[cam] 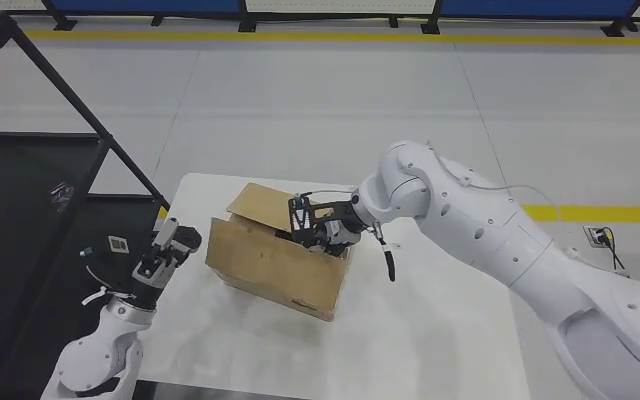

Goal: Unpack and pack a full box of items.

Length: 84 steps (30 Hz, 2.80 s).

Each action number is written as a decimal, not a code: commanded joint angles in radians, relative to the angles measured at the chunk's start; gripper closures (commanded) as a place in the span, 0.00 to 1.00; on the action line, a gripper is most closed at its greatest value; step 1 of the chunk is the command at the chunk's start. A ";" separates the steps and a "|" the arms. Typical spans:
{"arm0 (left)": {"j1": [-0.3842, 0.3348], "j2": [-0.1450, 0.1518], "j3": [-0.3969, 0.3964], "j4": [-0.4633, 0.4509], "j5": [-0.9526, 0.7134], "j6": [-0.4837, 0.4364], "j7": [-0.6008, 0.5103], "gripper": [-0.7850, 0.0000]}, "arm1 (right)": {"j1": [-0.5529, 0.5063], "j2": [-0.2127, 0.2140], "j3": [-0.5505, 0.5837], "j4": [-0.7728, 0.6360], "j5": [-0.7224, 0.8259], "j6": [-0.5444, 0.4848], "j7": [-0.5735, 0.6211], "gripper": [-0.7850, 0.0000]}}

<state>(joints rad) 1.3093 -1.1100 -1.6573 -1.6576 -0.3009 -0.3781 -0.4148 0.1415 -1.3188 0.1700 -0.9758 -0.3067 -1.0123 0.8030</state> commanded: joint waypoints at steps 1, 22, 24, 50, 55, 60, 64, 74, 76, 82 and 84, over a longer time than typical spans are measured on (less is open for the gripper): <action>0.020 -0.001 0.004 -0.036 0.117 0.023 0.068 1.00 | -0.001 -0.001 0.000 0.001 0.002 0.000 0.004 1.00; -0.058 -0.001 0.054 -0.032 0.176 0.137 0.034 1.00 | -0.007 0.020 0.000 -0.068 -0.011 0.000 0.005 1.00; -0.085 -0.005 0.076 -0.016 0.191 0.163 0.063 1.00 | -0.009 0.024 0.000 -0.070 -0.012 0.000 0.005 1.00; -0.240 -0.023 0.206 0.144 0.280 0.253 0.062 1.00 | -0.011 0.033 0.000 -0.090 -0.018 0.000 0.005 1.00; -0.250 -0.025 0.216 0.158 0.289 0.256 0.060 1.00 | -0.012 0.032 0.000 -0.086 -0.016 0.000 0.005 1.00; -0.260 -0.027 0.225 0.171 0.296 0.262 0.058 1.00 | -0.012 0.031 0.000 -0.088 -0.018 0.000 0.005 1.00; -0.272 -0.029 0.235 0.184 0.303 0.268 0.059 1.00 | -0.011 0.031 0.000 -0.089 -0.017 0.000 0.005 1.00; -0.297 -0.035 0.257 0.216 0.319 0.274 0.059 1.00 | -0.011 0.035 0.000 -0.094 -0.018 0.000 0.005 1.00; -0.299 -0.036 0.260 0.220 0.321 0.275 0.058 1.00 | -0.011 0.036 0.000 -0.096 -0.017 0.000 0.005 1.00; -0.306 -0.038 0.265 0.231 0.326 0.275 0.059 1.00 | -0.012 0.040 0.000 -0.103 -0.020 0.000 0.005 1.00; -0.309 -0.039 0.267 0.236 0.326 0.275 0.059 1.00 | -0.013 0.042 0.000 -0.107 -0.020 0.000 0.005 1.00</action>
<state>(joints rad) 1.0015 -1.1485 -1.3915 -1.4238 0.0252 -0.1027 -0.3555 0.1283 -1.2774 0.1700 -1.0813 -0.3265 -1.0123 0.8078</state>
